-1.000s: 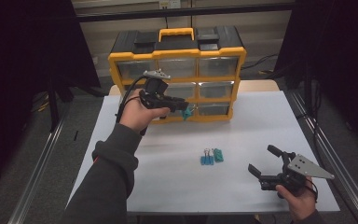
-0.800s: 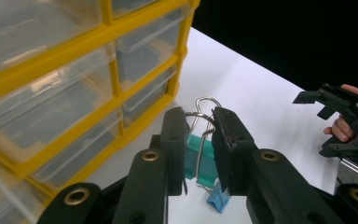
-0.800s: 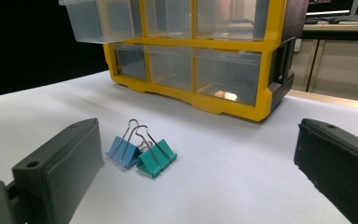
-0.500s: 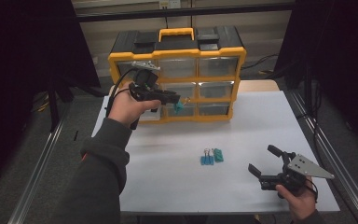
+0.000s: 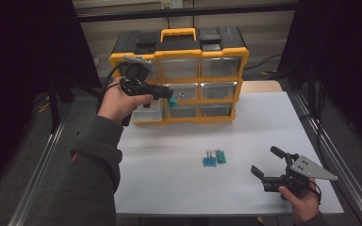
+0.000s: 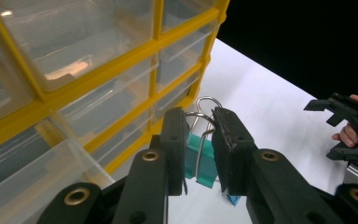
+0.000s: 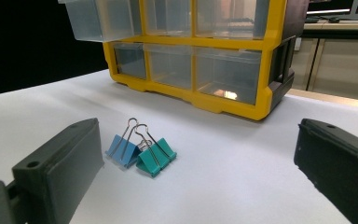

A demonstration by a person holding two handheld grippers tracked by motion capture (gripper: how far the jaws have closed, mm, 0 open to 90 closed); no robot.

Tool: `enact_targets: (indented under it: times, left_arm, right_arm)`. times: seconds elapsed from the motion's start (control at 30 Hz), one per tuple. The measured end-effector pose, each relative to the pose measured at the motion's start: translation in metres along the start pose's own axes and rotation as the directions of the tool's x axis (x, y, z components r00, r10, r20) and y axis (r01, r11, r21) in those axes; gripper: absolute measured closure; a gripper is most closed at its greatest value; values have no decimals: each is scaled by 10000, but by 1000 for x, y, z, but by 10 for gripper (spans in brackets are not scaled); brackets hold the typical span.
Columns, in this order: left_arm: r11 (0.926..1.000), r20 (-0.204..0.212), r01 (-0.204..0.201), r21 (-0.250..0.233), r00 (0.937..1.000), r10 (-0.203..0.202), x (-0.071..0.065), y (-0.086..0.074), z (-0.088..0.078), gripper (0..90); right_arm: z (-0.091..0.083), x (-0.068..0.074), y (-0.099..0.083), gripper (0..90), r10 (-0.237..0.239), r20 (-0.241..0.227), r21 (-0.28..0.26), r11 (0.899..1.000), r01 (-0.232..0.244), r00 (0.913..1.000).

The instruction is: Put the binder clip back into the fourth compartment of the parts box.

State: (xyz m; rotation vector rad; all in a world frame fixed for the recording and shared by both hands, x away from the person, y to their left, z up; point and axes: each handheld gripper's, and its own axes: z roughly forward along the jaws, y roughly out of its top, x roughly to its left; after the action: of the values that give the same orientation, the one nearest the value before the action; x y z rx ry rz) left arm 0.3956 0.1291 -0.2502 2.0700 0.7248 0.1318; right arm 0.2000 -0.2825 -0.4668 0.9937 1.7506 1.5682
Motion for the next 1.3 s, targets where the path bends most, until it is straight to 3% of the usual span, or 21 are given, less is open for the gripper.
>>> enact_targets:
  times: [0.7, 1.3]
  left_arm:
    - [9997, -646, 128, -208, 9978, -141, 20, 5, -25, 750]
    - [9986, -1219, 514, -159, 9911, -530, 43, -8, -25, 751]
  right_arm:
    - [1, 0, 0, 4, -3, 15, 7, 10000, 3, 10000]
    - [1, 0, 0, 5, -18, 21, 26, 10000, 18, 10000]
